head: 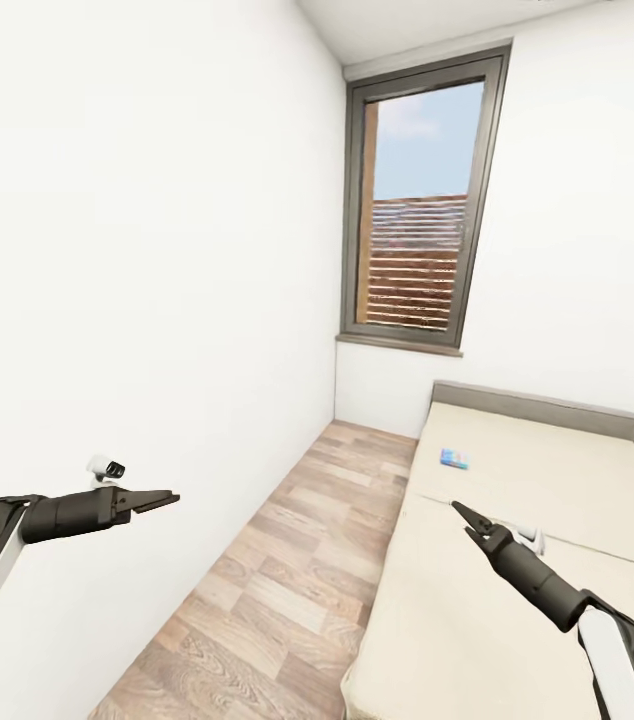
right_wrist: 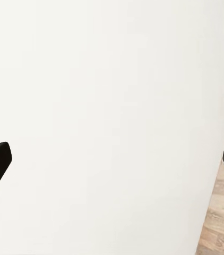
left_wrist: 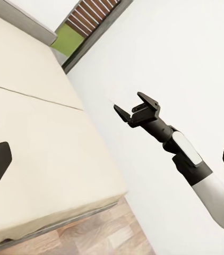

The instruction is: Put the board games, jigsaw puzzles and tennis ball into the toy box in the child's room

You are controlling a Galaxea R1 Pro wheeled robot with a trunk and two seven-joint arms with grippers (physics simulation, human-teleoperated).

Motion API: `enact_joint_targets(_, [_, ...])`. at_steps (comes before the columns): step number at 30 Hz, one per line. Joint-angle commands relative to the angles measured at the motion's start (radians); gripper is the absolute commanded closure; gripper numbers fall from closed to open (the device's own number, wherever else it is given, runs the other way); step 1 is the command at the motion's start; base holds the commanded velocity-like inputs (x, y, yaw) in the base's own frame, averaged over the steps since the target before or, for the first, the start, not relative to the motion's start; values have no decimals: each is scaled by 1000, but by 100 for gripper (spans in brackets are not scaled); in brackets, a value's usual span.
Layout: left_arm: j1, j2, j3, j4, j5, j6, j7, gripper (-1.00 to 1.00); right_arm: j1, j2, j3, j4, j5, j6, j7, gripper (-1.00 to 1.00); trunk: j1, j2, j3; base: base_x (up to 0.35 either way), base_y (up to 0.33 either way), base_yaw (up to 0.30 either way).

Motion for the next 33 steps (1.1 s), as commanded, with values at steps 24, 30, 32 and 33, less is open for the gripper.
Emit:
enact_joint_targets(24, [0,0,0,0,-1,11,-4,-100,-1,2,-1,0,-4,7,0,-100,0,-1,-1,0,0,-275])
enact_joint_targets(30, [0,0,0,0,-1,11,-4,-100,-1,2,-1,0,-4,7,0,-100,0,-1,-1,0,0,-280])
enact_joint_targets(32, [0,0,0,0,-2,11,-4,-100,-1,3,-1,0,-4,7,0,-100,0,-1,-1,0,0,-280])
enact_joint_targets(33, [0,0,0,0,-2,11,-4,-100,-1,3,-1,0,-4,7,0,-100,0,-1,-1,0,0,-280])
